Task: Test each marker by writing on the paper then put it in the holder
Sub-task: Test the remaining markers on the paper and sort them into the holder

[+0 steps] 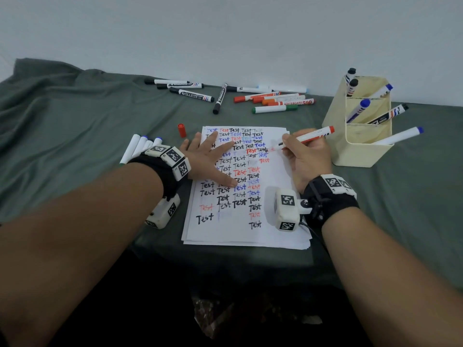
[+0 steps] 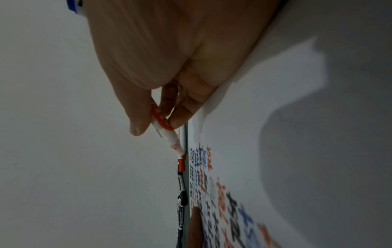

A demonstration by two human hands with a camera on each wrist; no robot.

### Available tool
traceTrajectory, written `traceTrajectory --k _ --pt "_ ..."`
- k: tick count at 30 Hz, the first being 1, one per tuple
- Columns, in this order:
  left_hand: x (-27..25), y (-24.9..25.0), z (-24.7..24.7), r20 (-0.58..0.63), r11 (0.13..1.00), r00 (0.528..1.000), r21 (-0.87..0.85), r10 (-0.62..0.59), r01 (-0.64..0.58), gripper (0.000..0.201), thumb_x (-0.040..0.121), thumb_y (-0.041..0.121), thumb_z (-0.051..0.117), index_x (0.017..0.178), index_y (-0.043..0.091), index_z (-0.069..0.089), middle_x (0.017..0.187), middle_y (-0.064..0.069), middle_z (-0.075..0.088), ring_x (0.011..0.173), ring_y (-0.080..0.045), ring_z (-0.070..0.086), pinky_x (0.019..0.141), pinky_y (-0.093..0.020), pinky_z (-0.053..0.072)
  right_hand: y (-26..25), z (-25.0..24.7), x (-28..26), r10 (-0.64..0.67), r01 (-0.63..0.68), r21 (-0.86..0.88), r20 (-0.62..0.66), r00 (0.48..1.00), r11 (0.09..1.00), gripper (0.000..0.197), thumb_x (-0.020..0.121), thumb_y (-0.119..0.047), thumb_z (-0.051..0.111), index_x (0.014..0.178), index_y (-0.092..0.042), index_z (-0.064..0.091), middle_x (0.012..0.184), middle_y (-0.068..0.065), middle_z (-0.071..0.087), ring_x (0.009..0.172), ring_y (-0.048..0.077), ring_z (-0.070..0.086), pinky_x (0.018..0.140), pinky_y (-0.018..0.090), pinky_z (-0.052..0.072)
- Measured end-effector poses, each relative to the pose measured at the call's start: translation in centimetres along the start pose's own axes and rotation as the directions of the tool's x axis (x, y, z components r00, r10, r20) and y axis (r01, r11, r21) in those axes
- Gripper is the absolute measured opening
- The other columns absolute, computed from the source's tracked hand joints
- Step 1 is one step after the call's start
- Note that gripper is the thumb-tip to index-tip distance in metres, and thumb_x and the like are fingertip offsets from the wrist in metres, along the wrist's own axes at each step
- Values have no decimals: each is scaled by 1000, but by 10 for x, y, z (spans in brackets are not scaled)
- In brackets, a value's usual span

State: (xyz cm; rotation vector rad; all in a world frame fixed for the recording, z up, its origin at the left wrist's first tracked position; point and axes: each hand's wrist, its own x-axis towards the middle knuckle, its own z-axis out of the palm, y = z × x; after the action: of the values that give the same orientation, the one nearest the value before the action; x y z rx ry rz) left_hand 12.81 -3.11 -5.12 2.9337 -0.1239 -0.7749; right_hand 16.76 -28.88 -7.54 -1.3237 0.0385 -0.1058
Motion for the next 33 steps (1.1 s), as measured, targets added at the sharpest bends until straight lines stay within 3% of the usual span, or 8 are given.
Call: traceTrajectory --k 7,11,13,16,20,24,30,33 --pt "-2 -2 0 -58 1000 998 16 19 -18 128 38 110 37 147 62 -9 162 12 -28 151 -28 -21 119 -55 -8 2 -3 0 -15 16 -41 43 999 999 19 69 -34 90 74 -29 73 78 3 70 75 19 65 71 32 54" --pt "-4 1 -3 -376 996 926 91 14 22 106 59 104 28 150 50 27 167 5 -2 152 -30 -1 120 -59 6 2 -4 -1 -36 42 -74 72 997 996 23 68 -41 90 80 -28 75 75 4 68 66 15 58 64 33 49" --pt "-2 0 -9 -533 994 845 71 -37 88 82 75 90 44 144 45 42 166 1 8 152 -32 4 119 -58 8 2 -3 -2 -23 28 -58 75 997 998 21 70 -40 88 82 -27 78 72 0 69 66 14 60 63 29 50" --pt "2 -14 -21 -619 983 774 20 -130 181 54 87 55 61 137 37 51 162 -9 20 149 -36 17 120 -55 17 2 -1 -1 53 -59 90 74 996 994 14 74 -27 82 87 -20 83 80 6 75 75 16 68 66 27 52" --pt "10 -34 -31 -574 965 778 -109 -255 237 44 96 24 55 140 23 54 140 -17 53 128 -36 50 107 -46 42 0 1 -4 71 -82 116 96 993 990 16 77 -13 74 90 -17 83 93 14 78 86 21 72 75 31 53" --pt "16 -39 -37 -528 944 782 -180 -331 277 29 97 10 53 121 17 70 125 -9 67 115 -31 61 98 -36 48 -3 1 -4 60 -68 91 87 994 993 17 78 -11 75 91 -21 79 94 15 78 89 24 74 79 35 54" --pt "19 -12 -51 -575 978 803 -201 -157 47 25 100 26 50 98 20 74 93 5 71 77 -17 58 63 -29 35 -1 2 -3 35 -42 64 103 994 997 20 64 -27 82 84 -29 78 92 12 79 94 28 76 80 35 56" --pt "20 8 -54 -579 962 814 -248 -55 -112 23 101 33 51 91 26 71 82 13 68 71 -7 62 61 -28 45 1 2 -2 25 -31 47 113 993 998 22 65 -30 83 86 -30 79 93 11 79 95 28 76 81 36 56"
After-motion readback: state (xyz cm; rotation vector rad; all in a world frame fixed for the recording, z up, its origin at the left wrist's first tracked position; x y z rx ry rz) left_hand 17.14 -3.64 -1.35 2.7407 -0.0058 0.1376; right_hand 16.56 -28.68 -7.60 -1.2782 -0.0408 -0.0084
